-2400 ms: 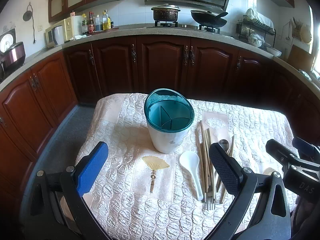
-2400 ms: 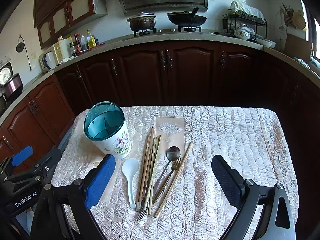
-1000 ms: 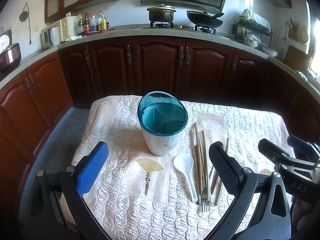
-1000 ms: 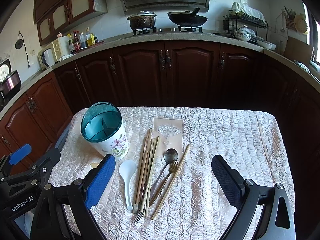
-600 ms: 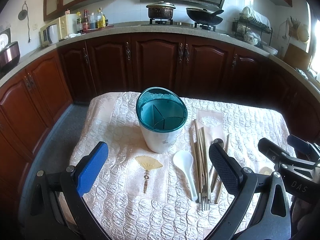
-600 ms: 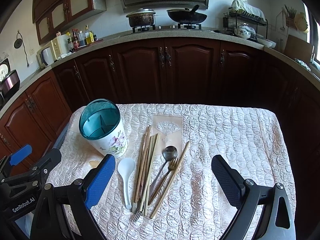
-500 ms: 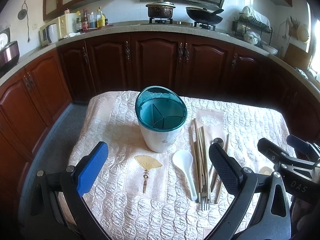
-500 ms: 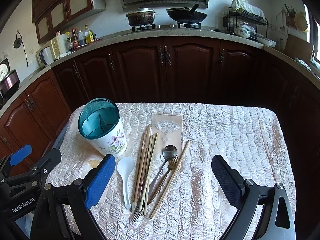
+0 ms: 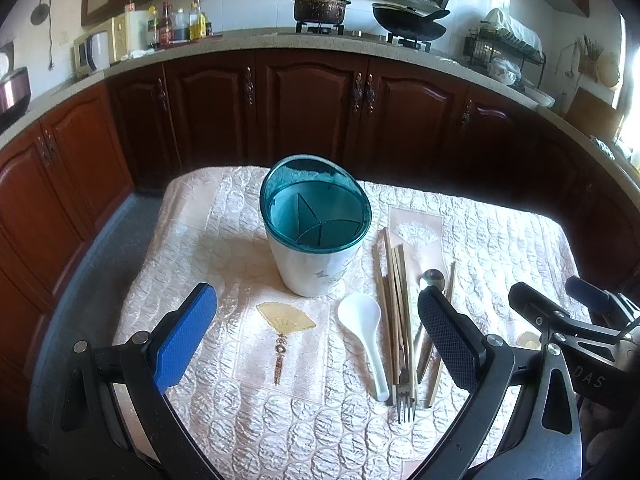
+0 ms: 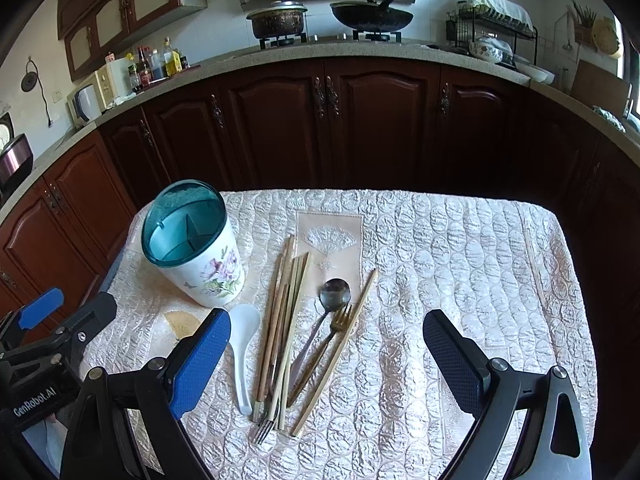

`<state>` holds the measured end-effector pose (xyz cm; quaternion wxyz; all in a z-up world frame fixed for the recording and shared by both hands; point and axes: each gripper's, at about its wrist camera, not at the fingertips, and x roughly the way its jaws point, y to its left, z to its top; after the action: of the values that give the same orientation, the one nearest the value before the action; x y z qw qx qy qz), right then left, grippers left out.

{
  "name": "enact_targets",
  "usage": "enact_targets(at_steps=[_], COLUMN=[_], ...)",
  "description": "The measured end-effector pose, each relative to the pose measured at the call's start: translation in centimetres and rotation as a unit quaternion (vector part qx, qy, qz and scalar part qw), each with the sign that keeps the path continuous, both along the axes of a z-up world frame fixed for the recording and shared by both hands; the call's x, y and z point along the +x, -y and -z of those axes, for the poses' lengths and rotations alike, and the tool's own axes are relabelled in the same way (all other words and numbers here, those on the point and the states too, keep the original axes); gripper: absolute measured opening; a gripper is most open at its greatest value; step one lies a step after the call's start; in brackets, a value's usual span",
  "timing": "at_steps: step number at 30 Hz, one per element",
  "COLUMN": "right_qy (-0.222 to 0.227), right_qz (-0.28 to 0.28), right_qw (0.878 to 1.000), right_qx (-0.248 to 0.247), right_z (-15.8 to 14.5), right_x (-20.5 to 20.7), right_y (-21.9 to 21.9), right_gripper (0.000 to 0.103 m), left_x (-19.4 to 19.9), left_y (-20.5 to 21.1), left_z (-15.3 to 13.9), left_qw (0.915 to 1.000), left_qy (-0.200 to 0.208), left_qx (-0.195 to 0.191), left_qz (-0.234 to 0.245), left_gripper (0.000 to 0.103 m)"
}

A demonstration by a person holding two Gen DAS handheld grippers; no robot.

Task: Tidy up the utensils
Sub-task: 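Lower the left gripper onto the white ceramic spoon while the right gripper reaches a chopstick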

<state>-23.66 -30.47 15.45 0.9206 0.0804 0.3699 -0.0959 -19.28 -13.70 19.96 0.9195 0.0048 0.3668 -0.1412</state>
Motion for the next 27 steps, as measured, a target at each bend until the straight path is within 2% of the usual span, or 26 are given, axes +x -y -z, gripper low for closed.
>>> enact_targets(at_steps=[7,10,14,15,16,18,24,25,27], right_qy=[-0.051,-0.058,-0.060,-0.062,-0.065,-0.068,-0.078,-0.081,-0.090], right_qz=[-0.009,-0.012,-0.014,-0.013,-0.014,-0.017,-0.014,-0.013,-0.017], right_qw=[0.998,0.998,0.997,0.996,0.996,0.995,0.994,0.994,0.992], right_qx=[0.025,0.029,0.051,0.057,0.064,0.071,0.075,0.078,0.086], right_z=[3.7,5.8,7.9,8.4,8.9,9.5,10.9,11.0,11.6], right_x=[1.3,2.1,3.0,3.3,3.6,4.1,5.2,5.4,6.1], right_y=[2.0,2.8,3.9,4.4,4.8,5.3,6.6,6.7,6.8], right_gripper=[0.097,0.096,0.089,0.084,0.082,0.080,0.076,0.074,0.062], left_x=[2.4,3.3,4.4,4.7,4.9,5.3,6.5,6.7,7.1], left_y=[-0.7,-0.9,-0.6,-0.4,-0.2,0.5,1.8,1.9,2.1], left_z=[2.9,4.3,6.4,7.0,7.4,8.5,10.6,10.8,11.2], left_qw=[0.9992,0.9981,0.9954,0.9947,0.9941,0.9922,0.9893,0.9891,0.9890], left_qy=[-0.041,-0.061,-0.090,-0.097,-0.103,-0.117,-0.139,-0.141,-0.143], left_qx=[0.000,-0.007,-0.029,-0.029,-0.028,-0.022,-0.022,-0.021,-0.019], left_qz=[-0.003,0.003,0.013,0.017,0.022,0.035,0.037,0.036,0.032], left_gripper=[0.101,0.101,0.095,0.091,0.083,0.076,0.073,0.073,0.073])
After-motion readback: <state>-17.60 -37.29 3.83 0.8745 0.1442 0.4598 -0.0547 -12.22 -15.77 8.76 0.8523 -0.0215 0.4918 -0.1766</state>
